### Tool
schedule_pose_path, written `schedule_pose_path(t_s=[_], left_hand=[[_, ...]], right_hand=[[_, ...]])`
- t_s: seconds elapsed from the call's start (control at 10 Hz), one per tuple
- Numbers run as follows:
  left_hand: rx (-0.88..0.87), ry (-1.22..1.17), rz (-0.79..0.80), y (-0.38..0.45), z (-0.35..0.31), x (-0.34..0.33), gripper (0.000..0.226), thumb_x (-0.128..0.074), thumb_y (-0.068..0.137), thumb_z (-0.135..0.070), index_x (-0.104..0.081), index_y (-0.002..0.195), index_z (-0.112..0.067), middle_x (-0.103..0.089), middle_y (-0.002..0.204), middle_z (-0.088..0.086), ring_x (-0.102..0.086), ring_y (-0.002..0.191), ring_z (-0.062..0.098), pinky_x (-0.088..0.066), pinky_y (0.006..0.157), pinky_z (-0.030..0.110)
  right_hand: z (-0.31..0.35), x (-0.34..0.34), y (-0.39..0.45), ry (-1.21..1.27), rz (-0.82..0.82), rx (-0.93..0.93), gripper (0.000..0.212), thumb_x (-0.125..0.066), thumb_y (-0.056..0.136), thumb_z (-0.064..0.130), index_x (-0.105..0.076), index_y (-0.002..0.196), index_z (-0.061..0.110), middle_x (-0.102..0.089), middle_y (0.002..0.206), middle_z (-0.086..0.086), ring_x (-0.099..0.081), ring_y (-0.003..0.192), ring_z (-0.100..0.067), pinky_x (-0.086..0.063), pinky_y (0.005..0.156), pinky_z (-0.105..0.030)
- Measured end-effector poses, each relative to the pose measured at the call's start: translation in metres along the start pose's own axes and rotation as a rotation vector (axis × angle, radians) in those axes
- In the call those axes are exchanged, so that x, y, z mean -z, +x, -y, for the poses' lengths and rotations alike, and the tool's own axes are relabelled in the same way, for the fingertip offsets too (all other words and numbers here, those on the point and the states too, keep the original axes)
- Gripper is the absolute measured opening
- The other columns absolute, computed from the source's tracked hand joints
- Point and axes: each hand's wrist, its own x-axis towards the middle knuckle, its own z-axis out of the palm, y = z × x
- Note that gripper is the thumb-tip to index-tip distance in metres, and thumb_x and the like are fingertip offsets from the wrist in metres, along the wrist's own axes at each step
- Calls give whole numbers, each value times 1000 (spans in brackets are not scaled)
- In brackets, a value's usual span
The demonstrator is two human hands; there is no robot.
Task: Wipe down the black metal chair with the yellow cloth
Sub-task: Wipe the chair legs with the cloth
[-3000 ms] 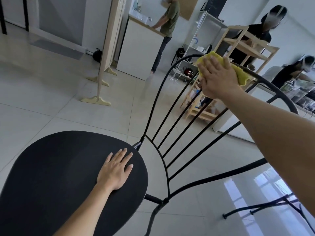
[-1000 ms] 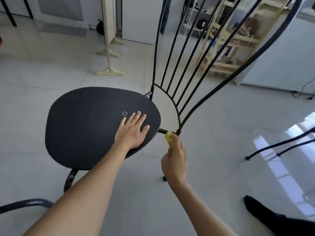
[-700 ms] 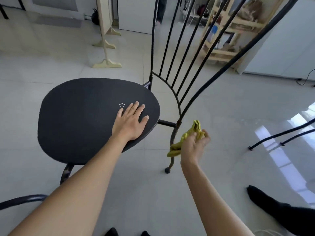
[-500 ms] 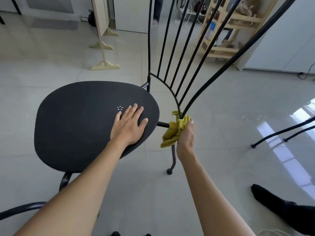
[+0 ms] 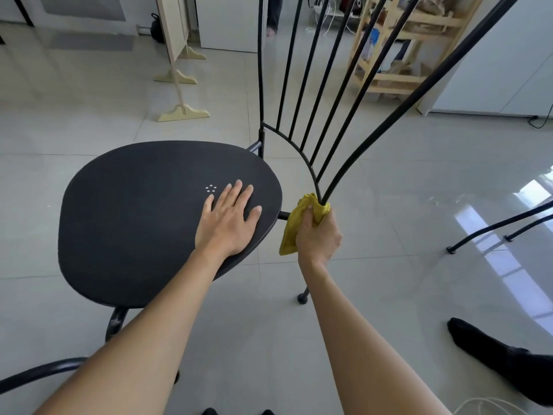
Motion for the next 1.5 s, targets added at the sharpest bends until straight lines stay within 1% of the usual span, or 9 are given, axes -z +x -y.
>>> schedule_pose_path(t_s=[0.2,0.4,0.6,0.7,0.9,1.0,1.2,1.3,1.5], left_hand=[[4,-13,-3,0,1,0,57,-20,97,-50,-15,150,-30,-6,160,-7,-1,147,8,1,118,37],[2,-27,-3,1,2,0,57,-20,97,-50,-15,150,-30,-6,160,-7,-1,147,8,1,119,38],[-2,-27,-6,0,1,0,57,-21,97,-49,-15,150,-29,-6,160,-6,-1,147,8,1,119,39],[-5,-25,-11,1,2,0,57,-21,97,-50,-16,150,-29,-7,160,-6,-2,147,9,0,118,39],[-10,-18,-5,-2,1,1,57,-21,97,-50,-15,150,-28,-7,160,-6,-2,147,9,0,118,39],[-8,-1,2,1,1,1,58,-19,97,-50,-13,150,-29,-5,160,-6,-1,147,9,1,118,39],[-13,38,29,5,0,0,58,-16,97,-50,-9,151,-28,-2,161,-5,1,147,10,2,119,41],[-21,47,33,14,-4,0,59,-14,97,-50,-8,151,-28,-1,161,-4,2,147,12,3,118,43],[-52,68,45,29,-14,-7,60,-14,97,-51,-7,151,-27,0,161,-2,2,148,15,2,118,45]], right_hand=[[8,0,2,-112,34,-24,24,-47,97,31,-48,84,11,-56,76,-2,-52,72,-22,-47,74,-37],[-10,29,27,-60,438,213,9,-55,94,22,-60,98,15,-65,82,4,-61,76,-15,-48,67,-26],[-11,38,40,378,832,-47,16,-51,96,7,-61,95,19,-65,88,2,-62,82,-9,-52,73,-17],[-10,32,36,192,738,28,11,-51,98,13,-59,97,20,-64,86,3,-61,81,-11,-50,74,-22],[-22,11,1,104,155,104,9,-58,93,22,-62,98,16,-59,74,13,-54,66,-1,-40,60,-18],[-28,10,-2,94,128,125,15,-55,95,25,-63,106,19,-62,75,11,-55,65,-2,-41,57,-17],[-73,12,10,-138,479,-9,21,-42,95,9,-56,107,18,-62,90,2,-61,93,-26,-42,73,-31],[-76,12,14,-156,594,15,17,-41,99,20,-54,110,18,-62,96,1,-59,92,-22,-42,71,-29],[-51,21,17,11,540,158,21,-40,101,25,-51,117,20,-62,95,7,-58,84,-6,-45,68,-22]])
